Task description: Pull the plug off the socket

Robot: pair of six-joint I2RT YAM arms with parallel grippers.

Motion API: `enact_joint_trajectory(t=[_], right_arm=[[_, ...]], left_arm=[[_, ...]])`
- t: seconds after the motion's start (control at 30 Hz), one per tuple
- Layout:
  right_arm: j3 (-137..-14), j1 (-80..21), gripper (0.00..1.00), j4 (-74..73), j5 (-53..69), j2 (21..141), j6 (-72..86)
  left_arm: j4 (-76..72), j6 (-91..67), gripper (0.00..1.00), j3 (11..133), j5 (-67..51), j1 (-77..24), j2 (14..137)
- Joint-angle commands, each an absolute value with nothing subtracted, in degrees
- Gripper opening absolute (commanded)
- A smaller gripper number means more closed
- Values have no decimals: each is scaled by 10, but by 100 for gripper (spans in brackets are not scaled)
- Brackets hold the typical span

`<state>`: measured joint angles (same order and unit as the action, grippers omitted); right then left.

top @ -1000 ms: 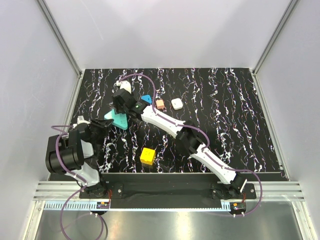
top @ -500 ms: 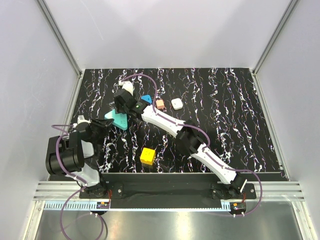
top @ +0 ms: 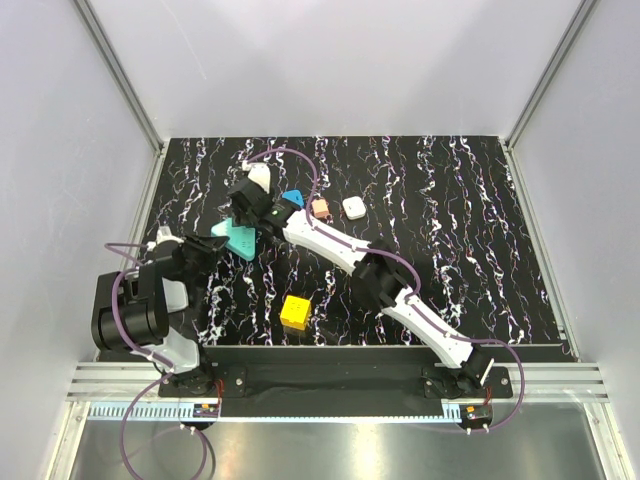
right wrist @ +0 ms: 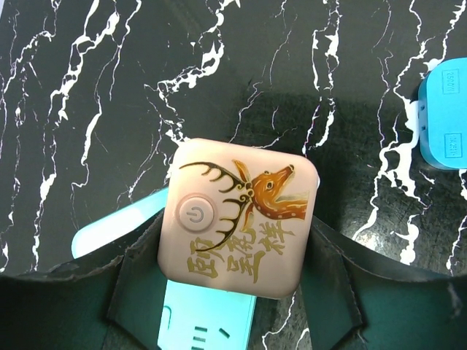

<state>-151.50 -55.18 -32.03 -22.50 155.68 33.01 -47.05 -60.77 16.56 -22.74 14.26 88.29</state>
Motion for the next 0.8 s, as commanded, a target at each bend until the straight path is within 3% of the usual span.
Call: enact_joint_trajectory(t=[0.0,0.07,0.17,0.23,0.47,0.53,0.77], right_arm=[[-1562,-542,0,-251,-194,1479,328],[-1533,-542,0,-249,-155,1471,323],[-1499,-541,0,-249,-114,1463,325],[-1479,-541,0,-247,-100,1458,328],[-1471,-541,0,-245,-77,1458,326],[-1467,-540,0,-244,-69,1456,330],[-1456,-536,0,-241,-58,1441,349]], left_arm=[[-418,-539,0,182,-220,149,917],[-515,-557,4,162,-272,171,954],[-644,-588,26,153,-352,199,1016],[-731,-618,33,144,-379,211,1041],[-808,-638,44,149,-418,214,1075],[-788,-621,63,148,-413,207,1056],[-701,-567,56,156,-388,181,1008]])
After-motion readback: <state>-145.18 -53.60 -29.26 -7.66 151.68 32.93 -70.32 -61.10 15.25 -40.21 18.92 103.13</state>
